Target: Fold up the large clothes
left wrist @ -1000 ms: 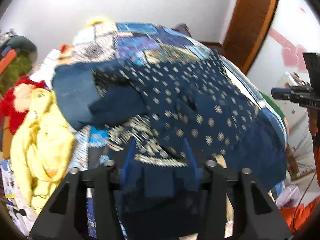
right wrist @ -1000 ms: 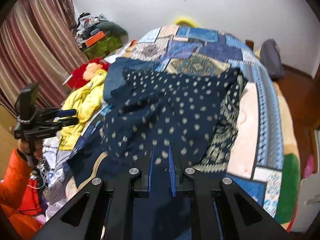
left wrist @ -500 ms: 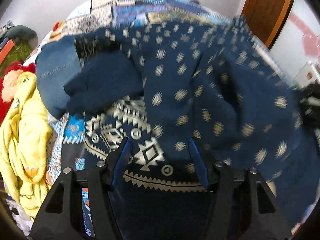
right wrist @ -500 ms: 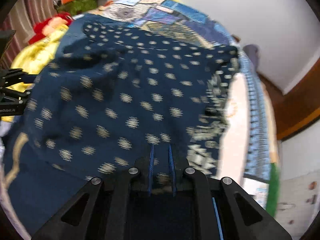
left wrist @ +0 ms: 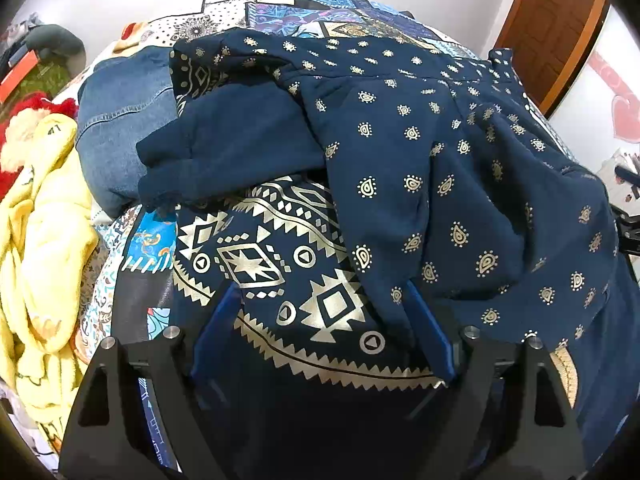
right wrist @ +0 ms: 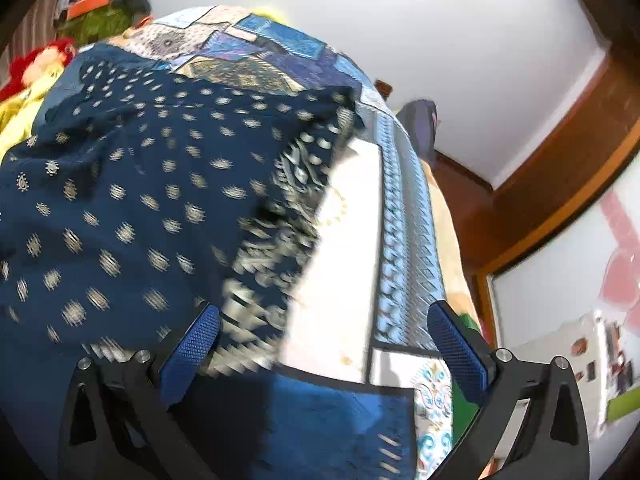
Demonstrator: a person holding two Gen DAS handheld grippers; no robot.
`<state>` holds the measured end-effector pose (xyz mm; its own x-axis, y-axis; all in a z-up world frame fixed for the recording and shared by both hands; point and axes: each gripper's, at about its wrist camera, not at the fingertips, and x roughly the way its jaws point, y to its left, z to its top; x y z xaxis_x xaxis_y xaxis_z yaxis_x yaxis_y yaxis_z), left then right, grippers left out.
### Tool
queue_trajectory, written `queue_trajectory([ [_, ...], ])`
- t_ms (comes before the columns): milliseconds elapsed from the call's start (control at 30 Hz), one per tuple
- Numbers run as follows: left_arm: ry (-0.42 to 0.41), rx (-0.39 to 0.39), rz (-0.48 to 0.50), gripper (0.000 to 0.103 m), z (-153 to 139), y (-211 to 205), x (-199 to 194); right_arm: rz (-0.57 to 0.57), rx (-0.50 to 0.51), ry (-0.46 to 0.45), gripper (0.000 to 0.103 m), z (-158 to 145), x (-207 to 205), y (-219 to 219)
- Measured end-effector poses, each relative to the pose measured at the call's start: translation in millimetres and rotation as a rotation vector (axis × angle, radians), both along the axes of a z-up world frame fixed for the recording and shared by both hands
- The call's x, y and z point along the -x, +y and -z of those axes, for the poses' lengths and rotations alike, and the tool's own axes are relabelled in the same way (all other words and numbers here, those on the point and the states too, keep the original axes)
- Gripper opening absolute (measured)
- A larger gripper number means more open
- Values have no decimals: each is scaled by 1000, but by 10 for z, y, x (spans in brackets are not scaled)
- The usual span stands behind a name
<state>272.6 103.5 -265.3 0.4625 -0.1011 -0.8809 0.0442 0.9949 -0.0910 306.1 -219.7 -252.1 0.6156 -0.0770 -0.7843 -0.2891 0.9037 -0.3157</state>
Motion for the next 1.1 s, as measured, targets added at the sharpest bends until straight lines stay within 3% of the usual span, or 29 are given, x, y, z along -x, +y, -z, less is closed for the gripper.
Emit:
queue_trajectory([
  [67,-15,-3,-2,83,-90,44,-15,28,-81,65,103,-24,-75,-219],
  [233,-127,-22,-66,83,-494,345,-102,50,-268,95,103,-220,-287,-411],
  [333,-146,-35,-133,83,-596,631,-307,39,-362,103,103,-302,-509,-346],
  [600,-38,108,-238,83,-192,1388,-1107,20,-451,163,103,-188,-1214,-10],
  [833,-9,203,-229,83,186,1522,-1758,70,-513,259,101,190,-1892,85],
  [933,-36,187,-231,83,223,1503,-1964,97,-597,286,98,315,-2135,63],
  [1000,-58,164,-220,83,215,1475,-2084,115,-647,255,90,327,-2275,43],
  [1067,-65,159,-231,83,227,1454,-2137,102,-678,254,54,324,-2375,56],
  [1100,-77,150,-234,79,224,1439,-2147,100,-696,266,45,333,-2422,71],
])
